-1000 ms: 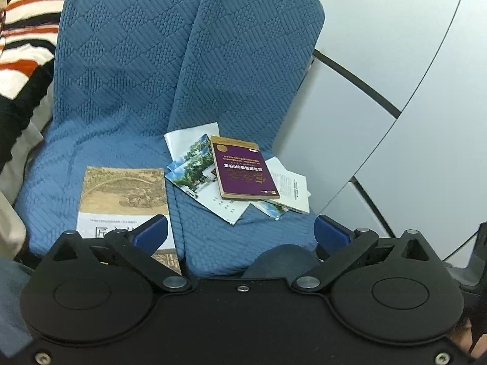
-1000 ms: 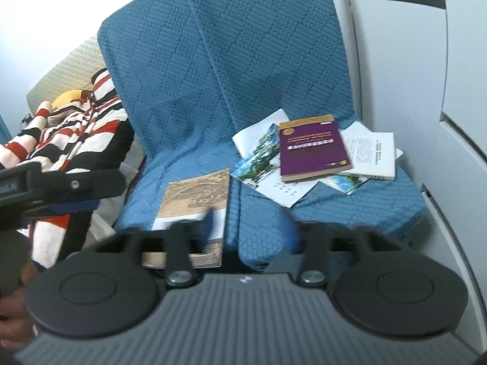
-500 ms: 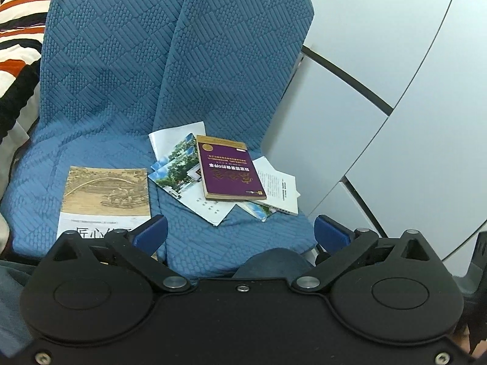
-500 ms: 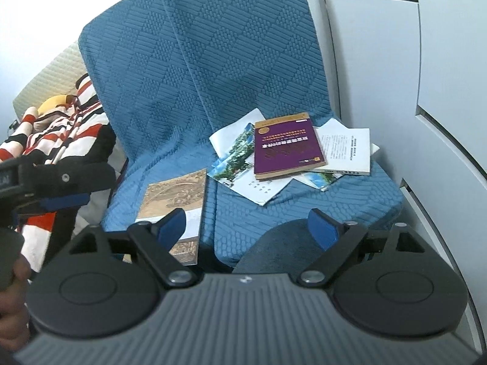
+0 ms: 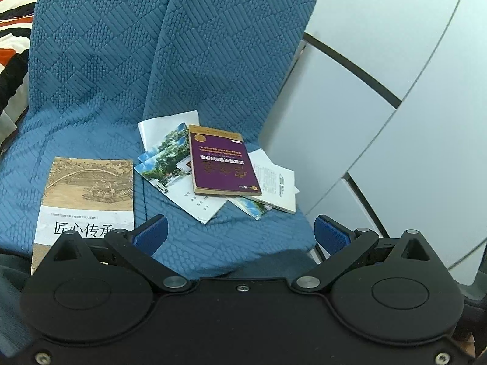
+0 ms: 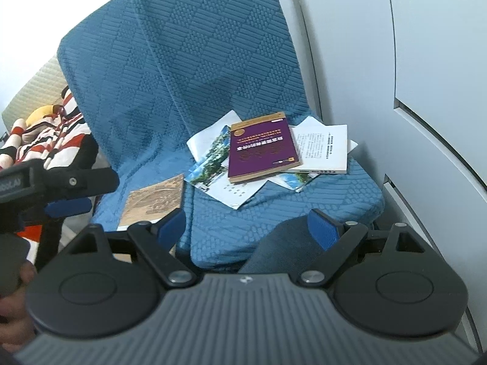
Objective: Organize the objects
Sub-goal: 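Move both grippers to the purple paperback lying on the postcards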
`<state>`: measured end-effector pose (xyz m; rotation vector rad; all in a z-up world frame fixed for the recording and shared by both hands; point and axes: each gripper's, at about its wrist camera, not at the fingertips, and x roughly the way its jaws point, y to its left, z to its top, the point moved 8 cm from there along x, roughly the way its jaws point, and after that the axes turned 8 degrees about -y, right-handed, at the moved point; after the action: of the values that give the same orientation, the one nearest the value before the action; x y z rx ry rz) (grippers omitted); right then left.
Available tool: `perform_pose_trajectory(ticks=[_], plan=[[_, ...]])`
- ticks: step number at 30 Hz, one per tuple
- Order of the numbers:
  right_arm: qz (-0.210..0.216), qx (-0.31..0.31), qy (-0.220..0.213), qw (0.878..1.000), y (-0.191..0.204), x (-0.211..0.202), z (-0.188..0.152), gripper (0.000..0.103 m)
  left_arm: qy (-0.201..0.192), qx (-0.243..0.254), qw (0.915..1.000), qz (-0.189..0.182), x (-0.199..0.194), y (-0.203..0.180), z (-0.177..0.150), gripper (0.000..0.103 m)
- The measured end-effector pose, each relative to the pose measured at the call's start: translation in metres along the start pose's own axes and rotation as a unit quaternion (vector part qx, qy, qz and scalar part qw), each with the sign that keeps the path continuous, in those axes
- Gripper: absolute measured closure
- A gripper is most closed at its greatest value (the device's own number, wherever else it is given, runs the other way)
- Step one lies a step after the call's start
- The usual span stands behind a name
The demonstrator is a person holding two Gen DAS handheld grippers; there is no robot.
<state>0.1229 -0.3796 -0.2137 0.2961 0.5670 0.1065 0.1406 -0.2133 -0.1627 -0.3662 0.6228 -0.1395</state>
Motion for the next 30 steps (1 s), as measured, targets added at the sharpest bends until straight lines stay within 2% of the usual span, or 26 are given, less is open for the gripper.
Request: perform_pose_trajectory(ticks=[9,26,30], plan=[[0.003,0.011,0.011,1.000,-0.020,0.029,0.007,0.014,0.008,-0.015,0.9997,0.018,0.040,0.008,0.007,0.001],[-0.017,0.037,0.054,0.998,-0.062,0.124,0.012,0.014,0.065,-0.016,0.9960,0.059,0.156,0.031,0.003,0.001],[-0.021,0.040,0.056,0.997,-0.071,0.146,0.015,0.014,0.070,-0.038,0.9949,0.062,0.182,0.047,0.008,0.004]])
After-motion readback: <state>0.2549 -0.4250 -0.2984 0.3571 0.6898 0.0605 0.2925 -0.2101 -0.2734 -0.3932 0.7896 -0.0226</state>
